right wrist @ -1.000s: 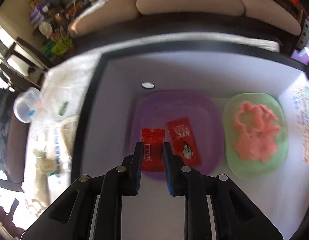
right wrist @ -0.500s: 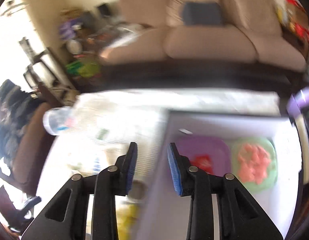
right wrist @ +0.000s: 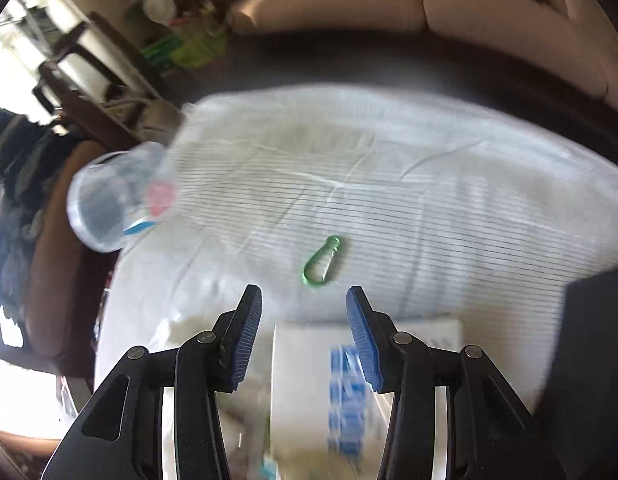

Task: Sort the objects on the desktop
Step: 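Grasp the green carabiner clip on the table with the right gripper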

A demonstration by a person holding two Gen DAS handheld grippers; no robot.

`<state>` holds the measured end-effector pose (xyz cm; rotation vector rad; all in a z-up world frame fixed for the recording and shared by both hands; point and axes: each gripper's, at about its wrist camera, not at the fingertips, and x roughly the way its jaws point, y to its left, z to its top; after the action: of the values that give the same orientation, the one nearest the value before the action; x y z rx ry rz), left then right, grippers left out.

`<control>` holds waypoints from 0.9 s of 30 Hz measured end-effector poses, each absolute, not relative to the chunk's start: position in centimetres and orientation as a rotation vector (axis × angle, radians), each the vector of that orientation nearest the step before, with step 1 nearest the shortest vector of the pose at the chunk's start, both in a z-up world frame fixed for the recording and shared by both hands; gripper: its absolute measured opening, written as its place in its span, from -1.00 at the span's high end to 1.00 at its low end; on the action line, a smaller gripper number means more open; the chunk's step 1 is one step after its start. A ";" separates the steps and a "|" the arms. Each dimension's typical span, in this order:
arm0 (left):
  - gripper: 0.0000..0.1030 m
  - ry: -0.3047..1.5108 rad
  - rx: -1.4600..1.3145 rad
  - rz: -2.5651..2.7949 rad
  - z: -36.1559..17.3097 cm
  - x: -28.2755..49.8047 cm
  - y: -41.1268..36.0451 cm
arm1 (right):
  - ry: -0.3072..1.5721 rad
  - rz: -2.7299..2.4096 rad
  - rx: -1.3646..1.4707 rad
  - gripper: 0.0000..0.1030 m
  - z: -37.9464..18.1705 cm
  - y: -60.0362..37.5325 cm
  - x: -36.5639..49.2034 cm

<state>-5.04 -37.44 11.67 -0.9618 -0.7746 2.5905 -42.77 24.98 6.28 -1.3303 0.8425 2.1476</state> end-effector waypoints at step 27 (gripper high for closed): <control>-0.82 -0.818 -0.994 2.534 11.6 -5.1 -37.8 | 0.625 2.183 -1.374 0.67 6.9 24.0 -42.4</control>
<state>-5.10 -37.75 11.57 -0.9938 -0.8177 2.5337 -42.43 23.96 6.87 -1.3739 0.6248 2.1831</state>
